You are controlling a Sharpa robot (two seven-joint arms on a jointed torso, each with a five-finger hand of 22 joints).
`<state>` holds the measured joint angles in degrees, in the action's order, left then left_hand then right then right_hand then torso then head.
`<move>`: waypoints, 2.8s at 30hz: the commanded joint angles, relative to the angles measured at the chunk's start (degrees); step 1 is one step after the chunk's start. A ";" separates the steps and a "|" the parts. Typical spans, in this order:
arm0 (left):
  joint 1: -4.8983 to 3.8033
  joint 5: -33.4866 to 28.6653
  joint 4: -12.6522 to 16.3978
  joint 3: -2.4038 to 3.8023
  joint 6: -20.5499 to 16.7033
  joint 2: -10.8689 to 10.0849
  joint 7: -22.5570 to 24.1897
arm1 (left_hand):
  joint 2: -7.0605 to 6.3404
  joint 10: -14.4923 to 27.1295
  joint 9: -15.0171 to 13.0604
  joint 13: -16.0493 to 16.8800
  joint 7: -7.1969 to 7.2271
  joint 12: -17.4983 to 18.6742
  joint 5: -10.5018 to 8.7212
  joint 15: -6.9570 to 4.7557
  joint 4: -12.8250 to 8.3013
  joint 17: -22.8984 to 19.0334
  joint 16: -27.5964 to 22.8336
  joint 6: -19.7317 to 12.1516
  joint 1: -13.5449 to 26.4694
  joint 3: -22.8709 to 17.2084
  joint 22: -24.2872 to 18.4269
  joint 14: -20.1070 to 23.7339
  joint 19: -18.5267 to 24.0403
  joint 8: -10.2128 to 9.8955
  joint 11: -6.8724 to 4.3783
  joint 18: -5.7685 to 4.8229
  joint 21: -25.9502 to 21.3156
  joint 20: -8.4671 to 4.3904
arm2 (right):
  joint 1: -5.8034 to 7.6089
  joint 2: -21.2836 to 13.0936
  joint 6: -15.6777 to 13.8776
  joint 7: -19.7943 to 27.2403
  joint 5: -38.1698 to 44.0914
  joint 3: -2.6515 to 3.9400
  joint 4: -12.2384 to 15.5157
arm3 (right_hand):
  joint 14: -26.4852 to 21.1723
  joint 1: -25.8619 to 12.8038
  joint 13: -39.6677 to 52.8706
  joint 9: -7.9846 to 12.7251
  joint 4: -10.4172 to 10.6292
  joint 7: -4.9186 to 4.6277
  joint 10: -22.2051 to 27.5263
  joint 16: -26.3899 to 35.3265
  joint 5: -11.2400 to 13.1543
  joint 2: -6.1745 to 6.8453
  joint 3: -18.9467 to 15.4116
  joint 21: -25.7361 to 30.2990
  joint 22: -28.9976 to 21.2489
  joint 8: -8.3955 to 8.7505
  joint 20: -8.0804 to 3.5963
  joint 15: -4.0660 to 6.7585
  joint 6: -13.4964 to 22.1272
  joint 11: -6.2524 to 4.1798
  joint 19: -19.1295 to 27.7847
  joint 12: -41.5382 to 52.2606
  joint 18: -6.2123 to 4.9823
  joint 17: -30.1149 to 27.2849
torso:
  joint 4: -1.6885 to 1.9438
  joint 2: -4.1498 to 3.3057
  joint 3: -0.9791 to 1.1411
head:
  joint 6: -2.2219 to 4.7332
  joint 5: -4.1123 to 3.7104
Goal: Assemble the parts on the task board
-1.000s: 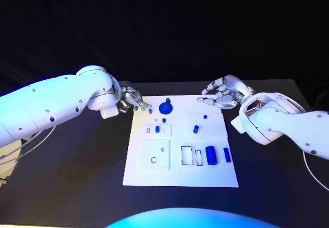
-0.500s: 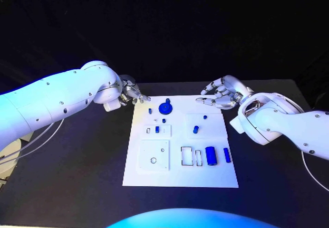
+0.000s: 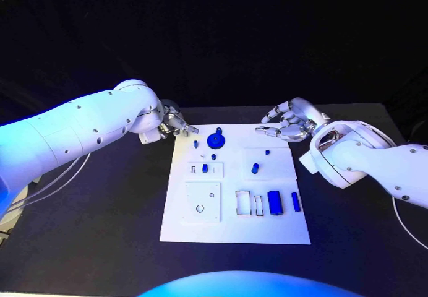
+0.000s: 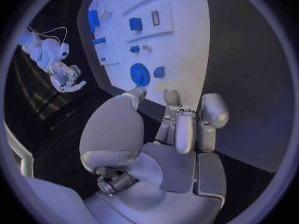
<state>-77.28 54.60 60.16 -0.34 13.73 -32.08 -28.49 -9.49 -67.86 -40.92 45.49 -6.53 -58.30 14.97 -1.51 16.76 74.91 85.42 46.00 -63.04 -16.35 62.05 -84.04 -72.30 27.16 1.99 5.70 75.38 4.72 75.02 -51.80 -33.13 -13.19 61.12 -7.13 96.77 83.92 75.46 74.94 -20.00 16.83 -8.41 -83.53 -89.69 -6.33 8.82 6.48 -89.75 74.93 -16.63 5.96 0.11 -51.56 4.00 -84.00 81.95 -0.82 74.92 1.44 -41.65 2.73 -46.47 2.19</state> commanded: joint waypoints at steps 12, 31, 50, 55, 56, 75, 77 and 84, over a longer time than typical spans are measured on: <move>-0.17 -1.50 -1.47 -0.81 4.60 1.60 1.20 | 0.72 -1.07 0.10 0.82 0.83 -1.39 -2.42 -0.57 0.01 6.23 0.65 2.51 0.76 1.49 0.71 -3.46 -0.91 2.45 -0.60 0.23 0.62 -0.35 | -0.09 0.42 0.00 0.72 0.19 0.02 -0.18 | 5.69 -0.50 8.38 -0.07 -0.09 0.01 0.38 0.38 -0.46 0.03 -0.21 -0.25 15.07 -0.29 -0.38 0.27 0.54 -0.24 -6.00 -0.24 0.82 13.45 | -0.07 -0.01 0.00 | -0.10 0.12; -0.12 -1.56 -3.20 -1.56 6.31 2.90 1.29 | 1.61 -1.30 0.08 0.94 1.13 -1.73 -2.46 -0.85 -0.14 6.63 0.86 2.97 -0.32 1.39 1.02 -3.59 -1.07 3.31 -0.90 0.16 0.80 -0.61 | -0.20 0.51 0.08 0.73 0.18 0.02 -0.23 | 5.70 -0.49 8.40 -0.07 -0.10 0.01 0.36 0.38 -0.49 0.01 -0.20 -0.25 15.07 -0.30 -0.39 0.27 0.55 -0.24 -6.00 -0.21 0.82 13.46 | 0.02 0.05 0.08 | -0.26 0.03; 0.04 -1.61 -4.29 -1.88 6.51 4.06 1.65 | 2.38 -1.71 0.22 1.14 1.30 -2.11 -2.32 -1.01 -0.21 7.07 1.09 3.25 -1.87 1.10 1.47 -3.74 -1.33 3.87 -1.08 0.07 1.05 -0.78 | -0.25 0.58 0.06 0.76 0.18 0.02 -0.16 | 5.70 -0.39 8.45 -0.08 -0.14 0.03 0.31 0.37 -0.57 -0.03 -0.15 -0.25 15.07 -0.38 -0.39 0.28 0.57 -0.25 -6.00 -0.15 0.82 13.49 | -0.01 0.03 0.04 | -0.31 0.03; 0.10 -1.62 -4.51 -1.91 6.05 4.24 1.79 | 3.11 -1.87 0.37 1.13 1.39 -2.21 -2.22 -1.09 -0.23 7.19 1.15 3.32 -2.87 0.67 1.60 -3.79 -1.41 4.07 -1.16 0.04 1.14 -0.86 | -0.25 0.61 0.03 0.78 0.18 0.02 -0.15 | 5.69 -0.35 8.41 -0.09 -0.14 0.03 0.34 0.40 -0.59 -0.06 -0.12 -0.25 15.07 -0.42 -0.40 0.29 0.57 -0.26 -6.00 -0.18 0.82 13.42 | -0.04 0.03 0.06 | -0.31 0.05; 0.12 -1.63 -4.58 -1.92 6.03 4.28 1.81 | 3.24 -1.95 0.40 1.20 1.41 -2.29 -2.22 -1.11 -0.25 7.25 1.18 3.36 -3.08 0.59 1.65 -3.81 -1.43 4.13 -1.19 0.03 1.16 -0.88 | -0.25 0.62 0.02 0.78 0.18 0.02 -0.15 | 5.69 -0.35 8.41 -0.09 -0.14 0.03 0.34 0.40 -0.59 -0.06 -0.12 -0.25 15.07 -0.42 -0.40 0.29 0.57 -0.26 -6.00 -0.18 0.82 13.42 | -0.04 0.04 0.06 | -0.34 0.04; 0.17 -1.72 -5.19 -1.91 7.22 4.62 1.44 | 4.54 -2.52 0.90 1.07 2.00 -2.49 -2.20 -1.55 -0.66 7.63 1.36 3.92 -6.99 -1.44 2.08 -3.94 -1.68 5.03 -1.73 -0.05 1.40 -1.28 | -0.25 0.60 0.01 0.76 0.18 0.02 -0.08 | 5.69 -0.35 8.41 -0.09 -0.14 0.03 0.34 0.40 -0.59 -0.06 -0.12 -0.25 15.07 -0.42 -0.40 0.29 0.57 -0.26 -6.00 -0.18 0.82 13.42 | -0.04 0.03 0.05 | -0.48 0.00; 0.17 -1.73 -5.31 -1.91 7.26 4.69 1.42 | 4.54 -2.52 0.90 1.07 2.00 -2.49 -2.20 -1.55 -0.66 7.63 1.36 3.92 -6.99 -1.44 2.08 -3.94 -1.68 5.03 -1.73 -0.05 1.40 -1.28 | -0.25 0.61 0.01 0.76 0.18 0.02 -0.07 | 5.69 -0.35 8.41 -0.09 -0.14 0.03 0.34 0.40 -0.59 -0.06 -0.12 -0.25 15.07 -0.42 -0.40 0.29 0.57 -0.26 -6.00 -0.18 0.82 13.42 | -0.01 0.05 0.05 | -0.49 -0.02; 0.22 -1.94 -5.87 -1.96 7.50 5.00 1.46 | 4.52 -2.58 0.93 1.14 2.00 -2.55 -2.22 -1.57 -0.63 7.71 1.40 3.94 -7.07 -1.51 2.13 -3.97 -1.71 5.05 -1.73 -0.06 1.43 -1.29 | -0.25 0.59 -0.02 0.75 0.18 0.02 -0.01 | 5.69 -0.35 8.41 -0.09 -0.14 0.03 0.34 0.40 -0.59 -0.06 -0.12 -0.25 15.07 -0.42 -0.40 0.29 0.57 -0.26 -6.00 -0.18 0.82 13.42 | -0.02 0.00 0.05 | -0.57 -0.04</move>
<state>-77.09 53.23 54.33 -2.28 20.01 -27.27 -27.43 -4.82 -69.95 -40.05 46.61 -4.49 -60.53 12.86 -2.77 16.12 74.90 86.56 49.68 -69.53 -17.65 64.13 -84.05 -73.82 31.97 0.31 5.69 76.50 3.60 74.81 -51.23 -33.19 -13.08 61.06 -7.13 96.64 83.92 75.47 74.91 -20.02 16.82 -8.20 -83.33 -89.69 -6.65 8.83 6.49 -89.75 74.93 -16.85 5.96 0.11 -51.36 3.80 -84.00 81.98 -0.82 74.92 1.42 -41.63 2.78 -47.01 2.15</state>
